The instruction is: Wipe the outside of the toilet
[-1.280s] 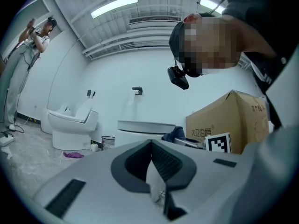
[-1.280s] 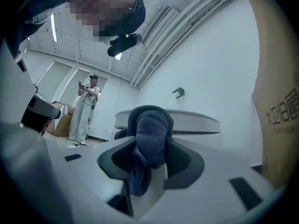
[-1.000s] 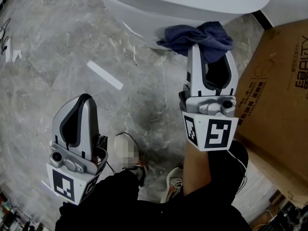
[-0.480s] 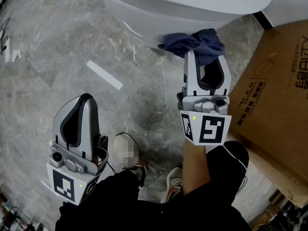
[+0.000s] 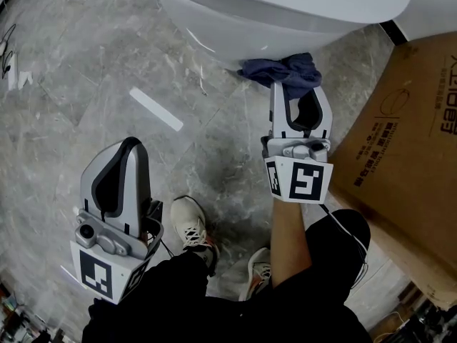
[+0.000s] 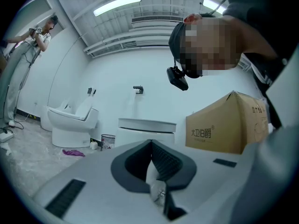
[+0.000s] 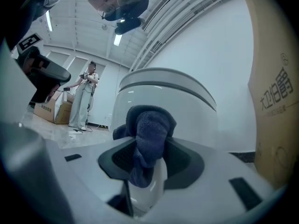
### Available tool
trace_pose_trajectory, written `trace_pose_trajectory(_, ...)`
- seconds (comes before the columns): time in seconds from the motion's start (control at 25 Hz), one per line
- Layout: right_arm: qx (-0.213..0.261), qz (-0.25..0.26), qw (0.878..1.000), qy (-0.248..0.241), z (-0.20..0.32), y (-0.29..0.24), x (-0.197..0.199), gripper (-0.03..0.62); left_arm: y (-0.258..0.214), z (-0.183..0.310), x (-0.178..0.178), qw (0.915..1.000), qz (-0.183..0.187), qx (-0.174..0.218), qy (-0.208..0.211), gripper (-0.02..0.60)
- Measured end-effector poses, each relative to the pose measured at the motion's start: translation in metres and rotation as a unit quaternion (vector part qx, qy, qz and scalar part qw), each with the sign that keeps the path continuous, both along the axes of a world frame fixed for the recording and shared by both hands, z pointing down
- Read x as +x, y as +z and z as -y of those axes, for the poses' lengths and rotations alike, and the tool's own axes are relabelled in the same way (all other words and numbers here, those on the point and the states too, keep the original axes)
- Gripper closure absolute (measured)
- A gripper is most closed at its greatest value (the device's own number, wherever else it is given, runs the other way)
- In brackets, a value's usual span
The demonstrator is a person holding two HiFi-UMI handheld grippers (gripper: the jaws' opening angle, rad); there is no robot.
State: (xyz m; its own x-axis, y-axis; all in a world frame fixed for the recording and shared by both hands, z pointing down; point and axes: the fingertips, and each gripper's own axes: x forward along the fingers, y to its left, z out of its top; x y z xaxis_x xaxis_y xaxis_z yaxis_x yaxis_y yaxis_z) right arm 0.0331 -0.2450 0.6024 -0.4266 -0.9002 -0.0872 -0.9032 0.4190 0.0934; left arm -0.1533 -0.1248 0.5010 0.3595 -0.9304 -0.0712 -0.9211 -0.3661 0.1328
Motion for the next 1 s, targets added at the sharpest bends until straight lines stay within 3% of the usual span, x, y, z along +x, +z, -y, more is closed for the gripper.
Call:
trace_pose_trajectory(0.68, -0.101, -0.029, 0.994, -0.002, 0.015, 0.089, -0.005, 0.459, 0.009, 0.001, -0.007, 1.0000, -0.001, -0.007, 0.002, 0.571)
trace_pose_trajectory(1.0, -0.121, -0.049, 0.991, -0.006, 0.007, 0.092, -0.014, 0.364, 0.009, 0.004, -0.002, 0.9999, 0.002, -0.006, 0.009, 0.571)
